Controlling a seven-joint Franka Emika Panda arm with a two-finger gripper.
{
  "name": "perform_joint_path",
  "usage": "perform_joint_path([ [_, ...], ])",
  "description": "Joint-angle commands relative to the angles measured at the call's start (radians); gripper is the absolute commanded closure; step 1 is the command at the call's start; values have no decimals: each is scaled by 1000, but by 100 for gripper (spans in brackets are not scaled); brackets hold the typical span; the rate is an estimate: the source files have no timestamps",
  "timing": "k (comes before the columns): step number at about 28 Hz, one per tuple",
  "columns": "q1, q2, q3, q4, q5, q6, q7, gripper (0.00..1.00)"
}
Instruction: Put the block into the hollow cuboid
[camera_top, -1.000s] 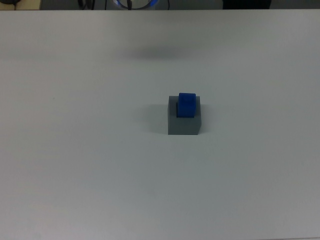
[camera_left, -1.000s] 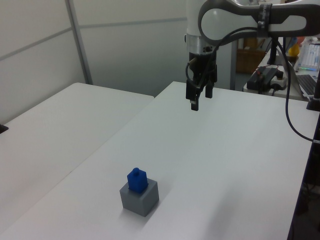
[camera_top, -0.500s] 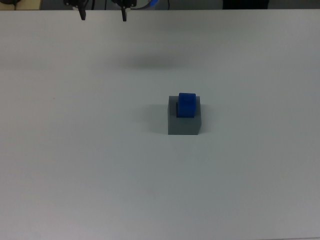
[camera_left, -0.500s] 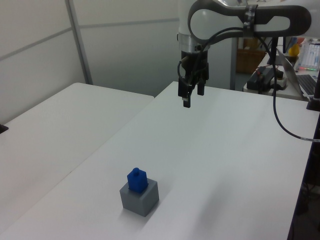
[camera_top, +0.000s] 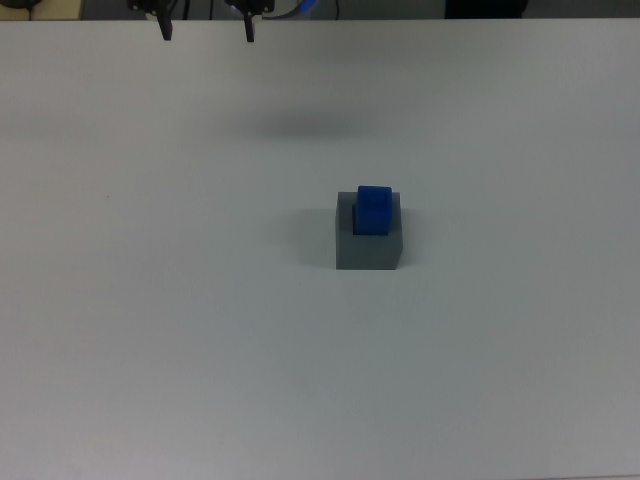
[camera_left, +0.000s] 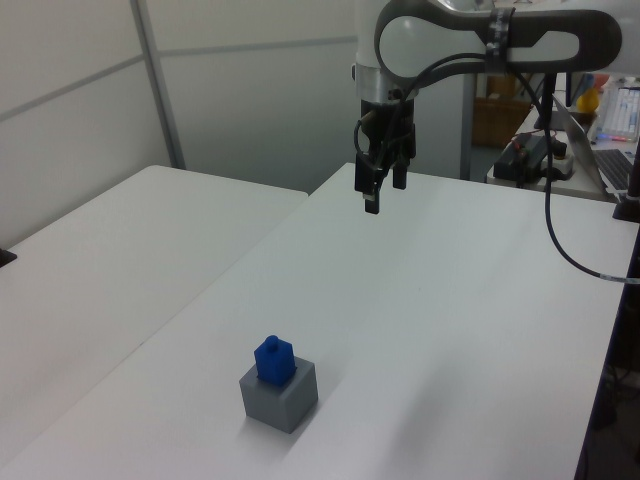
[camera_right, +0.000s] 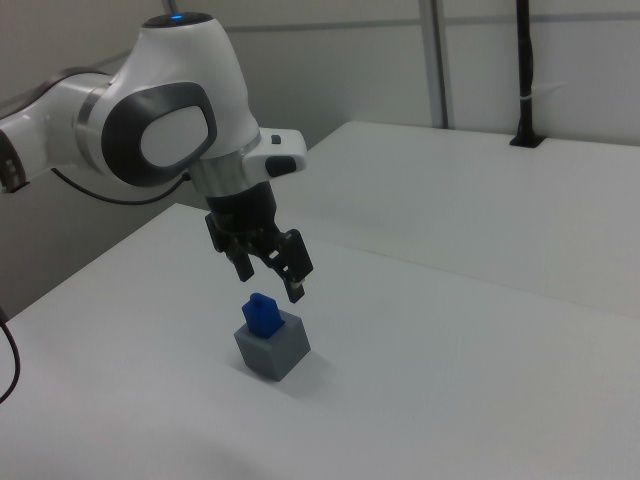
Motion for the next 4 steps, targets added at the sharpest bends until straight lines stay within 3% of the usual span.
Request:
perform_joint_path([
  [1, -13, 2, 10, 7, 5, 0, -18, 0],
  [4, -14, 3, 8, 7, 5, 0, -23, 0],
])
